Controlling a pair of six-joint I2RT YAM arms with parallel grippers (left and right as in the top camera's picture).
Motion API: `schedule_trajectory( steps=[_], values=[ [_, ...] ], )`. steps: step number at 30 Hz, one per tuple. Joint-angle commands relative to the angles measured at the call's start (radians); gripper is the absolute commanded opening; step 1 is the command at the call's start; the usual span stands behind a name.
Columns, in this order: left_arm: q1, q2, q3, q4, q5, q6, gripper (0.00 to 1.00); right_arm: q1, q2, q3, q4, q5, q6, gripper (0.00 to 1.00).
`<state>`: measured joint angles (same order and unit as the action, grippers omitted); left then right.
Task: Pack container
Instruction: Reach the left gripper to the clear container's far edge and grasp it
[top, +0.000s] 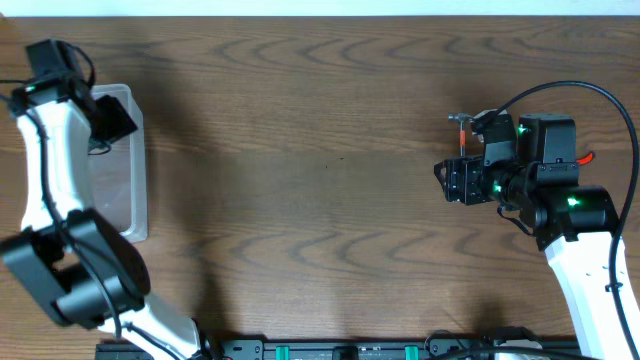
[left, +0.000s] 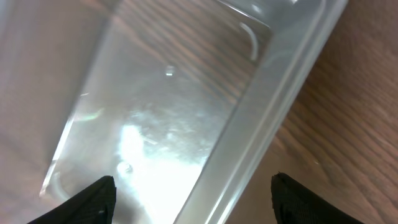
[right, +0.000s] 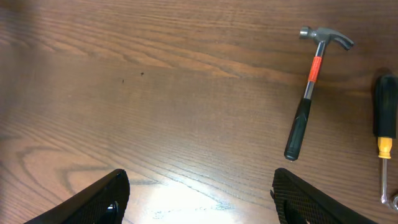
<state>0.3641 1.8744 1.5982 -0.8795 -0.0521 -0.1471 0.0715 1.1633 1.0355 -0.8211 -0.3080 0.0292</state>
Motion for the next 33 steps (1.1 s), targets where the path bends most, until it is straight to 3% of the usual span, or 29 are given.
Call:
schedule_trajectory(
  steps=[1, 12, 20, 29, 33],
  values=[
    [-0.023, -0.003, 0.005, 0.024, 0.009, 0.045, 0.72, 0.006, -0.002, 0.022, -0.007, -0.014, -0.016, 0.76],
    [0.034, 0.002, 0.005, 0.131, -0.05, -0.172, 0.65, 0.006, -0.002, 0.022, -0.059, 0.005, -0.016, 0.75],
    [0.029, 0.101, 0.005, 0.146, -0.045, -0.281, 0.64, 0.006, -0.002, 0.022, -0.071, 0.004, -0.016, 0.78],
    [-0.008, 0.189, 0.005, 0.159, 0.072, -0.277, 0.64, 0.006, -0.006, 0.022, -0.103, 0.005, -0.016, 0.79],
    [-0.061, 0.189, 0.005, 0.195, 0.155, -0.156, 0.65, 0.006, -0.008, 0.022, -0.102, 0.005, -0.016, 0.79]
  ],
)
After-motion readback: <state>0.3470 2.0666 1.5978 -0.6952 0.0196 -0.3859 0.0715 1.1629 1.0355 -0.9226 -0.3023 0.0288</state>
